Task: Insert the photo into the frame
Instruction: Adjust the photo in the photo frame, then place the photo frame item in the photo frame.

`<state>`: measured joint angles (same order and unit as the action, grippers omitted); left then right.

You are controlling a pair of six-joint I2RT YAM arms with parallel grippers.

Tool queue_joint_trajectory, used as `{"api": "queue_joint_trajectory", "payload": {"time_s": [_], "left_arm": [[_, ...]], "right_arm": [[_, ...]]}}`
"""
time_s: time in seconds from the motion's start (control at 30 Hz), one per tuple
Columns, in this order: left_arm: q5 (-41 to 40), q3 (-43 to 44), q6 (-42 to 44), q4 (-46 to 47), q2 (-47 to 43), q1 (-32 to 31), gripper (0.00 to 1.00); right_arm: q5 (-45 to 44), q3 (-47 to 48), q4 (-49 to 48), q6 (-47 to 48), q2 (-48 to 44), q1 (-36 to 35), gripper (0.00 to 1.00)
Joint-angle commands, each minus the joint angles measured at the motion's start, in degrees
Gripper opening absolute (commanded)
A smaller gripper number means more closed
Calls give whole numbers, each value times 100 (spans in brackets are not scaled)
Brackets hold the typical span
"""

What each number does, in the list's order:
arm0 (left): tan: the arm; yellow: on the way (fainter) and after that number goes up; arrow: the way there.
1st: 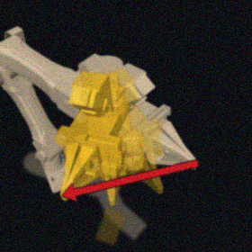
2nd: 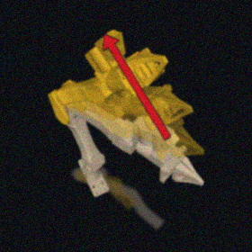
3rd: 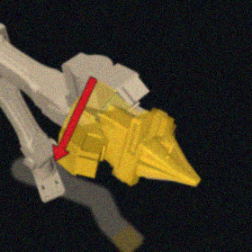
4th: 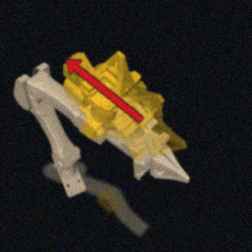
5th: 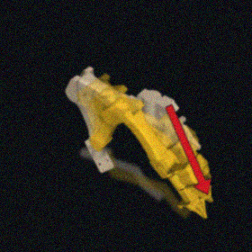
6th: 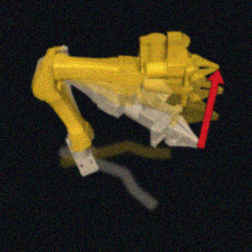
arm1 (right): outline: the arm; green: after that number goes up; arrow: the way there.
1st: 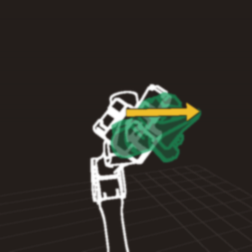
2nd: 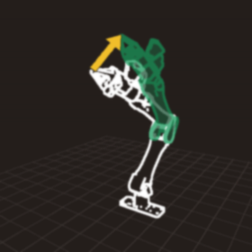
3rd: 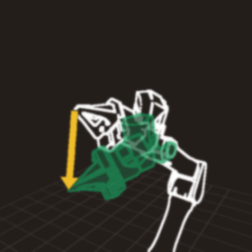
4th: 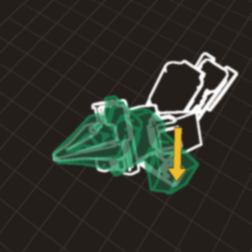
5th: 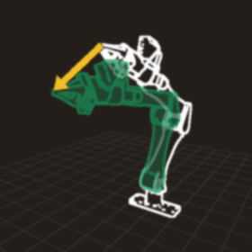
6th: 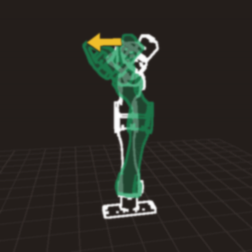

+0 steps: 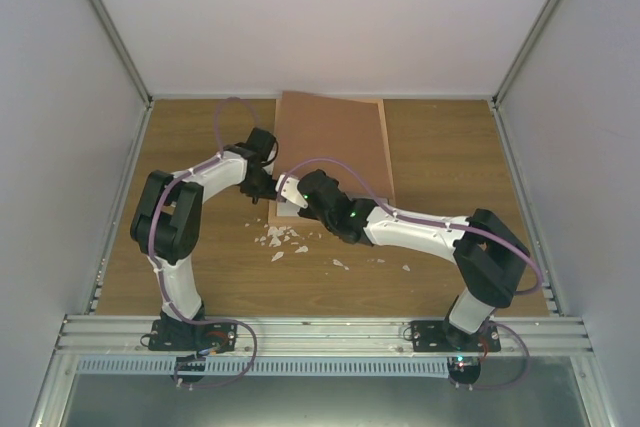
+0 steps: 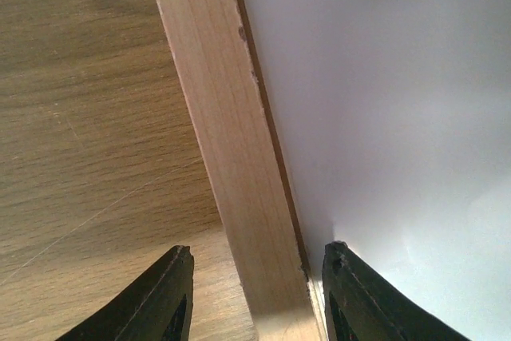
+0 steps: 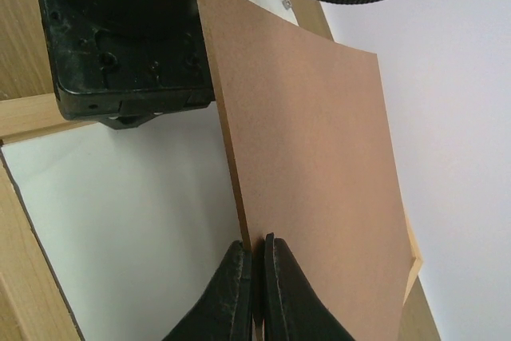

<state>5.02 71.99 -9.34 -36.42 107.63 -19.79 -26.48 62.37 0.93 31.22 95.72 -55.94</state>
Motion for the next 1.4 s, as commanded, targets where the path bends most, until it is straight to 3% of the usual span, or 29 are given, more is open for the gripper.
{"api": "queue_joint_trajectory", "payload": {"time_s": [0.0,0.27,0.57,0.83,1.0,1.1,1.37], "left_arm": [[19,69,116,7,-79,117,46],[1387,-203,103,422,-604,801,49],[1972,-475,-68,662,-700,1291,49],[2320,-545,-29,860,-777,1305,48],[3149,-598,151,1042,-816,1350,47],[3937,-597,-56,1235,-793,1543,46],[5113,-459,-519,1639,-449,1910,51]], "right_arm": [[-48,-123,98,-395,-47,40,3],[47,-196,100,-465,30,40,3],[280,-225,226,-596,166,14,6],[459,-303,221,-790,274,-34,6],[523,-334,229,-917,324,-30,6],[522,-350,192,-942,299,-31,6],[495,-313,171,-925,351,-31,6]]}}
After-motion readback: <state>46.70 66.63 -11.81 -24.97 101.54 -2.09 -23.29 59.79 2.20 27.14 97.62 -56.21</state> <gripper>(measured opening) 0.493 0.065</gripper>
